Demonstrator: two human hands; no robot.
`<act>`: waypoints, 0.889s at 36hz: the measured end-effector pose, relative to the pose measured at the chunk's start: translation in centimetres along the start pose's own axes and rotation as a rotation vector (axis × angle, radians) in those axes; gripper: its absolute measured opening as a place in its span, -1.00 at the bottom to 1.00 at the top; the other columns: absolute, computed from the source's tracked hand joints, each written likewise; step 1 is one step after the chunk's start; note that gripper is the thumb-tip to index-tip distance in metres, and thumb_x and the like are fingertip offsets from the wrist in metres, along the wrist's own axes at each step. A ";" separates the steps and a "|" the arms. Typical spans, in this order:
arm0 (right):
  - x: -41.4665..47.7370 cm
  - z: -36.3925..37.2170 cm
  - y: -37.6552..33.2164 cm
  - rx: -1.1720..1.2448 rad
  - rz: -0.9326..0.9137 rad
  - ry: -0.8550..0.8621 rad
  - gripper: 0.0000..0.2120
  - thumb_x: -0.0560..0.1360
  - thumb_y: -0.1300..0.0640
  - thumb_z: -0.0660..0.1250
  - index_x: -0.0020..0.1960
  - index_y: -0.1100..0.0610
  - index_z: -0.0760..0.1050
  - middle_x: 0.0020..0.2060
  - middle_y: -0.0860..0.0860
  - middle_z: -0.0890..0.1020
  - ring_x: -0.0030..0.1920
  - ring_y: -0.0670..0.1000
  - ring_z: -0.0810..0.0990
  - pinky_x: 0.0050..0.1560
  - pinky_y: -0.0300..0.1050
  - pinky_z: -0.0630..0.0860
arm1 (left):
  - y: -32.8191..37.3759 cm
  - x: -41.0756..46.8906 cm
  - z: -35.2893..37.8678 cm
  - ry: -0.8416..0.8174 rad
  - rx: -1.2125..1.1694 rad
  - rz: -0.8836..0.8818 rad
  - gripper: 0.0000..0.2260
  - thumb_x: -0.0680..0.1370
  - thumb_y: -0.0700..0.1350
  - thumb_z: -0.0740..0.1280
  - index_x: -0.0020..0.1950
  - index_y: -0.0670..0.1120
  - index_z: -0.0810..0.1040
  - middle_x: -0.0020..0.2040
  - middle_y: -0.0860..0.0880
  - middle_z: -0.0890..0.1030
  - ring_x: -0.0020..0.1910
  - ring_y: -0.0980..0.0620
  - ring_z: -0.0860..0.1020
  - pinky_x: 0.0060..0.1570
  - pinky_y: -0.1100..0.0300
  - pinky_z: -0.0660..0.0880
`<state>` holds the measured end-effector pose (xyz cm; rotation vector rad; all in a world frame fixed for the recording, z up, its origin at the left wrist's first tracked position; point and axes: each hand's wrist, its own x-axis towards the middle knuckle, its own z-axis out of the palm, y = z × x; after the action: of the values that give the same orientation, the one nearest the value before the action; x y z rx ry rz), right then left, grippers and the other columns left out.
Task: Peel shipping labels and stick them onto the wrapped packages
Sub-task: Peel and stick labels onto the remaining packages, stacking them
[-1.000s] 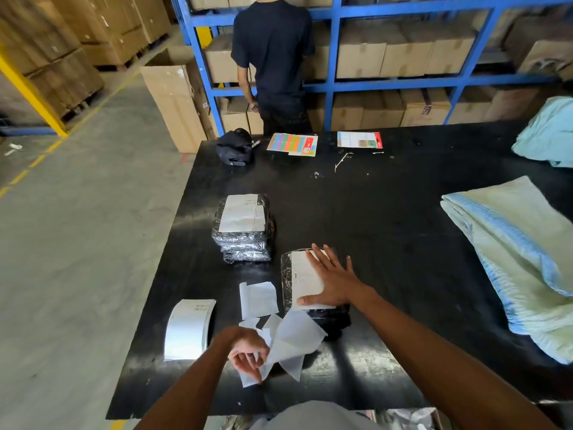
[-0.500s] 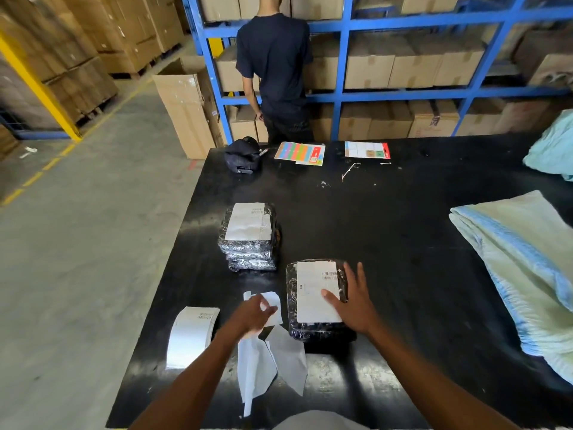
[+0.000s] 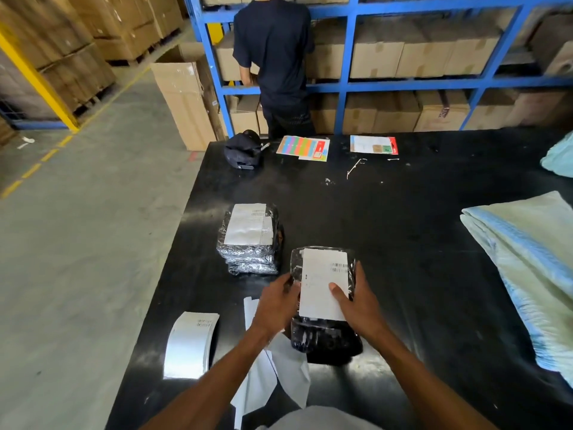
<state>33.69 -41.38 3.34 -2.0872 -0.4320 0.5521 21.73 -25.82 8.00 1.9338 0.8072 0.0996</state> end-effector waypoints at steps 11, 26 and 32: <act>12.9 -0.4 -4.2 0.040 0.118 -0.006 -0.07 0.46 -0.22 0.39 0.63 -0.05 -0.06 0.52 0.01 0.40 0.48 0.11 0.42 0.46 0.16 0.39 | 2.9 12.6 1.4 0.043 -0.009 -0.051 -0.64 0.60 0.02 0.11 0.38 -0.03 0.34 0.13 -0.11 0.66 0.03 -0.20 0.66 0.06 -0.19 0.62; 19.9 4.5 0.6 -0.006 0.278 -0.184 -0.01 0.58 -0.10 0.37 0.64 0.11 -0.29 0.63 0.07 0.15 0.61 0.13 0.16 0.57 0.04 0.17 | -2.5 20.2 6.5 -0.031 -0.046 -0.343 -0.42 0.71 0.10 0.04 0.65 0.01 -0.16 0.65 -0.15 0.05 0.60 -0.23 0.13 0.55 -0.14 0.12; 20.7 5.9 1.6 -0.085 0.266 -0.196 -0.03 0.59 -0.13 0.33 0.63 0.03 -0.36 0.66 0.08 -0.02 0.64 0.17 0.01 0.58 0.18 0.15 | -4.0 21.1 7.2 -0.058 -0.033 -0.372 -0.43 0.71 0.13 -0.01 0.65 0.05 -0.17 0.63 -0.17 0.14 0.52 -0.29 0.28 0.50 -0.16 0.18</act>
<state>48.01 -27.86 -5.40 -2.1958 -0.2936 0.9143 38.99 -18.11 -4.52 1.7175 1.1034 -0.1657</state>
